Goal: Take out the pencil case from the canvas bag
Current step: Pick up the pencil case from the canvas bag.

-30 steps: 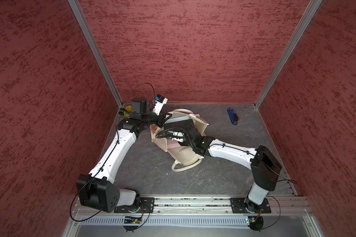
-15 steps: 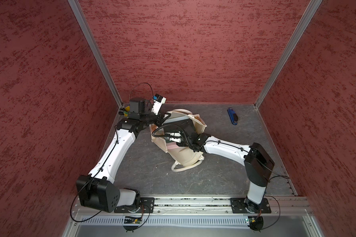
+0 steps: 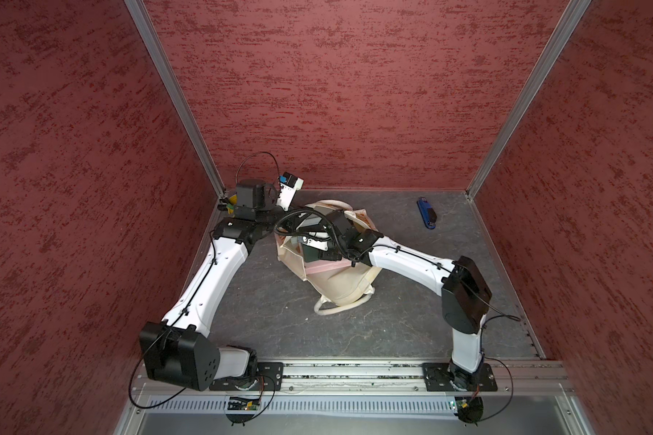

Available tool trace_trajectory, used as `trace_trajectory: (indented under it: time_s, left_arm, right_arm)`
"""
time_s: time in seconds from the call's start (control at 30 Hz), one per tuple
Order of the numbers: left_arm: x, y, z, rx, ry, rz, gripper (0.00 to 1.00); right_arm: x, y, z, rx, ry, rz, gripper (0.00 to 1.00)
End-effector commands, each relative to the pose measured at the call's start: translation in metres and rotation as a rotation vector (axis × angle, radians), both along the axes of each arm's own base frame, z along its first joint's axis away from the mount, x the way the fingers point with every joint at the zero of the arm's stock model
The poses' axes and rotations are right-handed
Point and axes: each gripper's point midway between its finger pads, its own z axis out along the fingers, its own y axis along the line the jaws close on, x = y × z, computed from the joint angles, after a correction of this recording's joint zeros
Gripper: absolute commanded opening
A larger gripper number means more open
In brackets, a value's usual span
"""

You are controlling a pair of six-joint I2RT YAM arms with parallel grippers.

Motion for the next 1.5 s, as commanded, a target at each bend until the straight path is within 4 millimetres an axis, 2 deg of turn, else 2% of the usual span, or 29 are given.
trace_trajectory:
  time_s: [0.0, 0.2, 0.57, 0.7, 0.87, 1.0, 1.2, 1.47]
  left_arm:
    - [-0.008, -0.001, 0.023, -0.046, -0.051, -0.021, 0.00]
    - [-0.009, -0.001, 0.023, -0.048, -0.049, -0.023, 0.00]
    - [-0.007, 0.000, 0.022, -0.049, -0.043, -0.014, 0.00]
    - [-0.007, 0.000, 0.021, -0.050, -0.040, -0.013, 0.00]
    - [-0.006, 0.001, 0.021, -0.048, -0.039, -0.009, 0.00]
    - [-0.006, 0.001, 0.020, -0.047, -0.039, -0.007, 0.00]
    - [-0.004, 0.002, 0.020, -0.051, -0.033, -0.004, 0.00]
    - [-0.004, 0.002, 0.020, -0.052, -0.033, -0.004, 0.00]
  right_arm:
    - [-0.017, -0.012, -0.037, -0.047, 0.158, -0.013, 0.72]
    - [-0.029, -0.015, -0.048, -0.053, 0.249, -0.019, 0.69]
    - [-0.054, -0.018, -0.023, 0.029, 0.274, 0.033, 0.63]
    - [-0.052, -0.021, -0.028, 0.021, 0.260, 0.023, 0.60]
    - [-0.055, -0.018, -0.035, 0.001, 0.278, 0.031, 0.51]
    - [-0.060, -0.016, -0.028, 0.017, 0.262, 0.042, 0.45]
    - [-0.056, -0.016, -0.015, 0.059, 0.165, 0.043, 0.45]
    - [-0.052, -0.005, -0.029, 0.011, 0.180, 0.065, 0.44]
